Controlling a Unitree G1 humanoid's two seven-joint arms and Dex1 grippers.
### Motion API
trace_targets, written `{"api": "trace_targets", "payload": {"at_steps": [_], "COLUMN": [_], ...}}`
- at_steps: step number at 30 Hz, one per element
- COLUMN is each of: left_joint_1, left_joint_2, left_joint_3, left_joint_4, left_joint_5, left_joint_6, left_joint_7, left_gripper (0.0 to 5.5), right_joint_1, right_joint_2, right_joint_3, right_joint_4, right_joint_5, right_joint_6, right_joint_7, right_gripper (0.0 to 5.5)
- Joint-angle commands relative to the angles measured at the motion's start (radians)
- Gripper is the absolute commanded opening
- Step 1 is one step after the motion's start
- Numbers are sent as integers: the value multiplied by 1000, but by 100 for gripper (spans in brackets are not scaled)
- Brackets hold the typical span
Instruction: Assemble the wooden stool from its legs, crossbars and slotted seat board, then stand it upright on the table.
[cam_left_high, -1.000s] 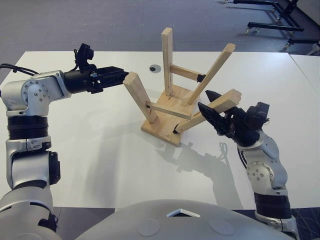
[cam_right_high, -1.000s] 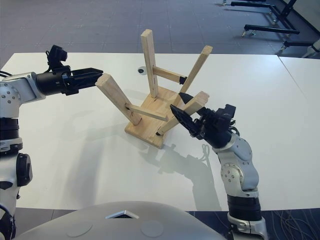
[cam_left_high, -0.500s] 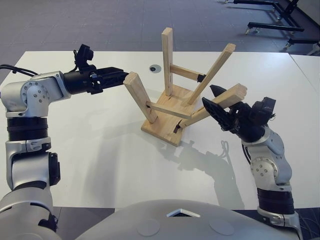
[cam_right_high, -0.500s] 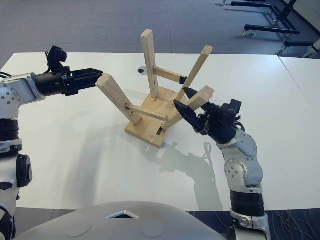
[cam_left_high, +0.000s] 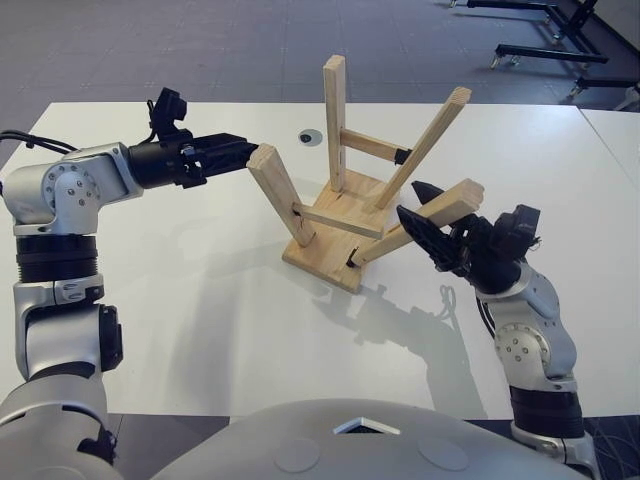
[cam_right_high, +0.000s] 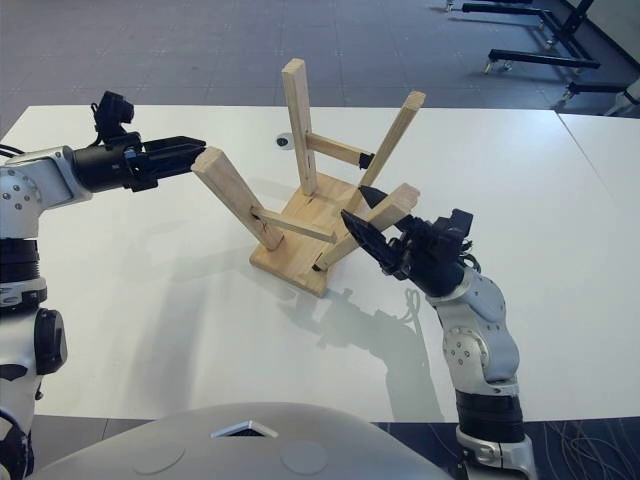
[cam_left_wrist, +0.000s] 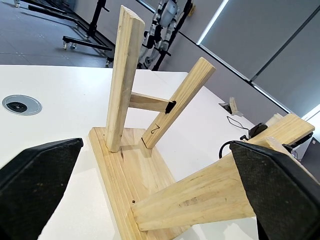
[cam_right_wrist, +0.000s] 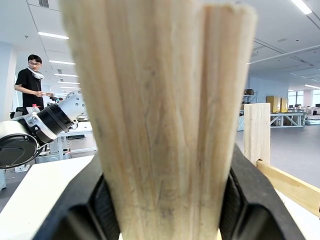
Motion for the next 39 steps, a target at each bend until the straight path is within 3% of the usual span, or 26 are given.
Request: {"api": "trace_targets", "payload": {"at_steps": [1,39], "left_joint_1": [-1,47], "left_joint_2": [-5,-8], "left_joint_3": [4,29], "left_joint_4": [2,-45], "left_joint_5": [-7,-45], "left_joint_6": [13,24], "left_joint_7": [4,45], "left_gripper": [540,540], "right_joint_1": [2,-28], "right_joint_2": [-2,-52], "right_joint_3": [1,-5], "right_joint_4": [-7,0], "right_joint_5": [-13,-18], "right_joint_6": [-3,35], "right_joint_7": [1,18], "right_gripper": [205,205]}}
